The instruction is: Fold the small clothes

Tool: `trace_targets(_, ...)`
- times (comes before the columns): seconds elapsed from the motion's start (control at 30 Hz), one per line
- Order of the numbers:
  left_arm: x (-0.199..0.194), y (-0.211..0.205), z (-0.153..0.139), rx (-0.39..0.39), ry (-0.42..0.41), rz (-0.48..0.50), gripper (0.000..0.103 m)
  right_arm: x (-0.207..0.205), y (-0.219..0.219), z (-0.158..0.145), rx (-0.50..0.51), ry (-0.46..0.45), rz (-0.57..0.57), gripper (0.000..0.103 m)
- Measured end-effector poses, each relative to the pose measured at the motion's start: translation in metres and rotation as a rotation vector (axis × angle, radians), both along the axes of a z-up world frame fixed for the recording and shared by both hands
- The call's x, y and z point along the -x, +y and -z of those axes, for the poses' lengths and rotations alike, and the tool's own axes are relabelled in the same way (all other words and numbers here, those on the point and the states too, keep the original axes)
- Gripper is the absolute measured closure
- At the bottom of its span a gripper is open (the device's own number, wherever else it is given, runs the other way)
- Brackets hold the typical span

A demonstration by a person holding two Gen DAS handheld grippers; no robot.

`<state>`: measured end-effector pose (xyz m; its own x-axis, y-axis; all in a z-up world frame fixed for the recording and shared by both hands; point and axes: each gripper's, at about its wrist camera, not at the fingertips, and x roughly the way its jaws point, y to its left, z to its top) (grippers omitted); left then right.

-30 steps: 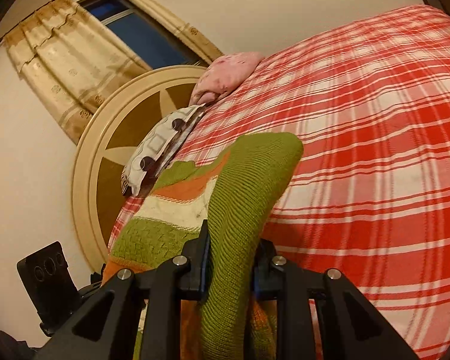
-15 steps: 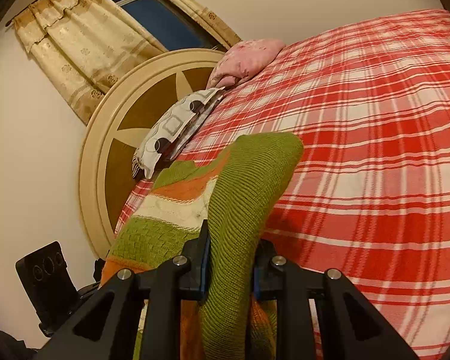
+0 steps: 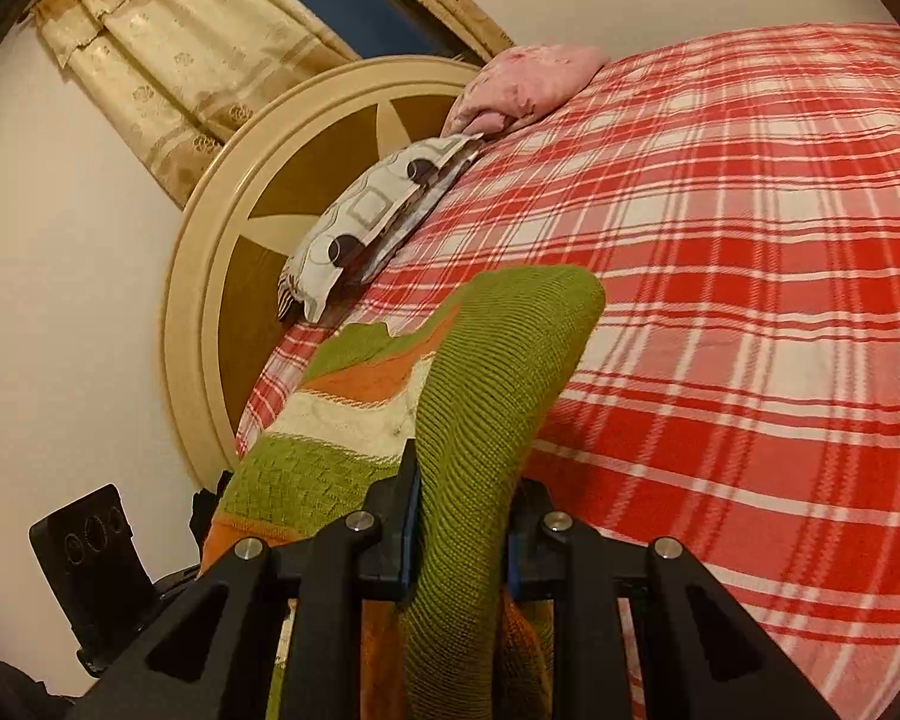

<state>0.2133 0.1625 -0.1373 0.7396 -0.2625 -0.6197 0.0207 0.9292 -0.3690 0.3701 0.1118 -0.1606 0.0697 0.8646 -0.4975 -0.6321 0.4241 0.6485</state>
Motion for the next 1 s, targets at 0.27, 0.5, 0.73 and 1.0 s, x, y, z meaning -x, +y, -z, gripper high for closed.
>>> trace_targets(0.27, 0.004, 0.019, 0.022, 0.021, 0.047, -0.040, 0.066, 0.004, 0.033, 0.025, 0.044, 0.031, -0.029, 0.082)
trace_targets(0.5, 0.005, 0.021, 0.049, 0.023, 0.095, -0.059, 0.065, 0.002, 0.042, 0.057, 0.106, 0.069, -0.021, 0.081)
trace_targets(0.73, 0.016, 0.024, 0.058, 0.004, 0.096, -0.070, 0.049, 0.016, 0.012, 0.061, 0.103, 0.115, 0.009, 0.062)
trace_targets(1.0, 0.039, 0.019, 0.071, -0.052, 0.100, -0.066, 0.044, 0.089, -0.034, 0.062, 0.147, 0.080, -0.052, 0.065)
